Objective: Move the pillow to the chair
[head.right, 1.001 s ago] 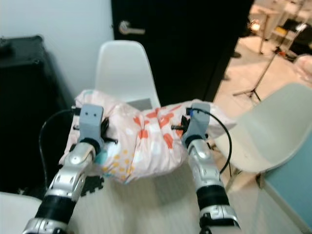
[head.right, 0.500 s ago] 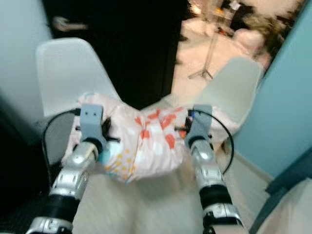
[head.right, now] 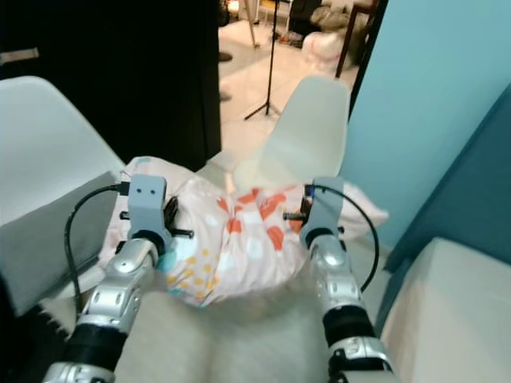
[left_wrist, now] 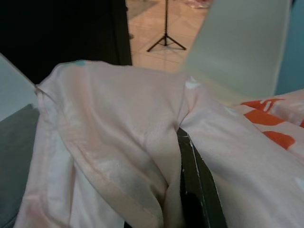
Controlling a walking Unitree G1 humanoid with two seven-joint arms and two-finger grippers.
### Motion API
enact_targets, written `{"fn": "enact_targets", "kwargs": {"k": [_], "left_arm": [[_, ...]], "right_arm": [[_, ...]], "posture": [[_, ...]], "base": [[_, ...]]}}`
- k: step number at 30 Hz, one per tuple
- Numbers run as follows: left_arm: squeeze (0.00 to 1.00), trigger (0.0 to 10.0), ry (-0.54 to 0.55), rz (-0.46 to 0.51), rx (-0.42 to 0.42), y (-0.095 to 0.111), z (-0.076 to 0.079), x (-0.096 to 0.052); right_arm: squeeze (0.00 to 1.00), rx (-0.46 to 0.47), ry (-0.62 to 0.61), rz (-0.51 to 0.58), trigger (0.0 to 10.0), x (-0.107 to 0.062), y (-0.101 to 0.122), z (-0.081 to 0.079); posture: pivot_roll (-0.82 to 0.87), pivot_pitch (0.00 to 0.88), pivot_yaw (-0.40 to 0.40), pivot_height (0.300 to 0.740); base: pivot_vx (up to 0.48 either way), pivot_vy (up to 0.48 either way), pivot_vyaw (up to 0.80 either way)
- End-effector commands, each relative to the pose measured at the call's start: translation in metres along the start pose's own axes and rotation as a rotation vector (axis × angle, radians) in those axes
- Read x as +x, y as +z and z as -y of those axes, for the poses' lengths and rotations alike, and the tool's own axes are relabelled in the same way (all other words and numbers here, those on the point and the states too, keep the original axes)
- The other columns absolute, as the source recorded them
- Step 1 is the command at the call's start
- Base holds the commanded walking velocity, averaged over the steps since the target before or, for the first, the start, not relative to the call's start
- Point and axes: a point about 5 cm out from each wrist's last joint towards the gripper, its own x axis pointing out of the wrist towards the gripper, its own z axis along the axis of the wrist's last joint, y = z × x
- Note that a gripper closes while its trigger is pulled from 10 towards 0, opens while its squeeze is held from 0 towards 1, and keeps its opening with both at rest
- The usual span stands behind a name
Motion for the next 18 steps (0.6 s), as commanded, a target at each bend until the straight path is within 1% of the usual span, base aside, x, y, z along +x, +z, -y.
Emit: {"fn": "enact_targets", "kwargs": {"k": [1, 4, 9, 18], "left_arm": [[0.0, 10.0, -0.029, 0.066, 0.002, 0.0137, 0.0066, 0.0024], [0.0, 10.0, -0.032, 0.071, 0.0, 0.0145, 0.007, 0.0022], [0.0, 10.0, -0.043, 0.083, -0.016, 0.0159, 0.0079, 0.0008], [0.0, 10.0, -0.052, 0.091, -0.015, 0.0169, 0.0087, 0.001]], "right_arm": [[0.0, -0.022, 0.072, 0.06, 10.0, 0.0035, 0.0124, -0.0156], [0.0, -0.021, 0.075, 0.062, 10.0, 0.0035, 0.0124, -0.0167], [0.0, -0.019, 0.08, 0.065, 10.0, 0.0032, 0.0125, -0.0175], [0.0, -0.018, 0.086, 0.066, 10.0, 0.0035, 0.0121, -0.0185]], "posture": [[0.05, 0.0, -0.078, 0.74], [0.05, 0.0, -0.078, 0.74], [0.05, 0.0, -0.078, 0.74], [0.05, 0.0, -0.078, 0.74]], "base": [[0.0, 0.0, 0.0], [0.0, 0.0, 0.0], [0.349, 0.0, 0.0], [0.377, 0.0, 0.0]]}}
